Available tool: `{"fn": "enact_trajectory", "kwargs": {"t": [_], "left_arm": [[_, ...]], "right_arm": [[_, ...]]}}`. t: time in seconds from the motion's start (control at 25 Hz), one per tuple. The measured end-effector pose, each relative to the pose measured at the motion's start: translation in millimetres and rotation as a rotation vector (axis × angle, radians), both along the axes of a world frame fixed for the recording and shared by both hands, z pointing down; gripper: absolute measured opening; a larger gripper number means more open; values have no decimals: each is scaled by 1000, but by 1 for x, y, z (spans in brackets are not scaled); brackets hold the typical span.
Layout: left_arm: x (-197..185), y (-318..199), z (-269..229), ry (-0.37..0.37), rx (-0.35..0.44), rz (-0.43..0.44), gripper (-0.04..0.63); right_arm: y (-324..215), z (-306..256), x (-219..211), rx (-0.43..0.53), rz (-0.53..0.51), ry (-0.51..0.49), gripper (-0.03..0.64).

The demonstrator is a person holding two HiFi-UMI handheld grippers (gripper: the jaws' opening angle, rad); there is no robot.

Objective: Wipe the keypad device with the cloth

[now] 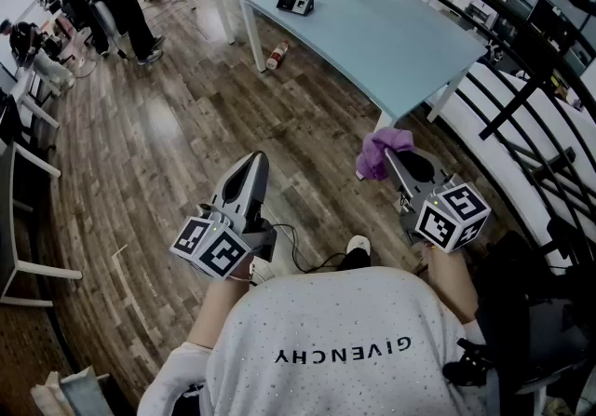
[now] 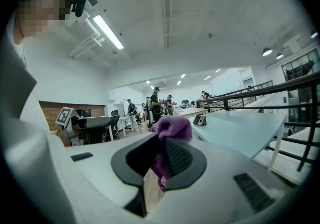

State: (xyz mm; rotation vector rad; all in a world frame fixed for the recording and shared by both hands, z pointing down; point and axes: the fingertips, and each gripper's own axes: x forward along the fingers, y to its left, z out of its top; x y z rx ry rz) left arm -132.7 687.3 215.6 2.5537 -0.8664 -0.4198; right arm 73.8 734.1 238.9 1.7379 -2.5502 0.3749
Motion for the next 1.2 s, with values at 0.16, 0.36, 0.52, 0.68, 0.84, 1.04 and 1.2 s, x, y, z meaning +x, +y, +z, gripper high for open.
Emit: {"fn": "enact_trajectory", "kwargs": {"t": [0.16, 0.36, 0.52, 0.68, 0.84, 1.04, 1.2], "left_arm": [[5, -6, 4, -2, -6, -1, 6], [17, -25, 17, -5, -32, -8, 6], [23, -58, 19, -1, -25, -35, 6], [32, -107, 7, 11, -16, -57, 6], [49, -174, -3, 4, -28, -106, 6], [64, -243, -9, 48, -19, -160, 6], [76, -281, -14, 74, -8, -193, 6]], "right_arm": [[-6, 4, 7, -5, 1, -9, 37], [-25, 15, 19, -24, -15, -12, 37], [-64, 17, 33, -3, -22, -40, 38], [-125, 0, 50, 36, -48, -91, 38], [-197, -16, 67, 43, -111, -11, 38], [-280, -31, 88, 62, -162, -6, 38], [-328, -29, 93, 80, -217, 8, 40]]}}
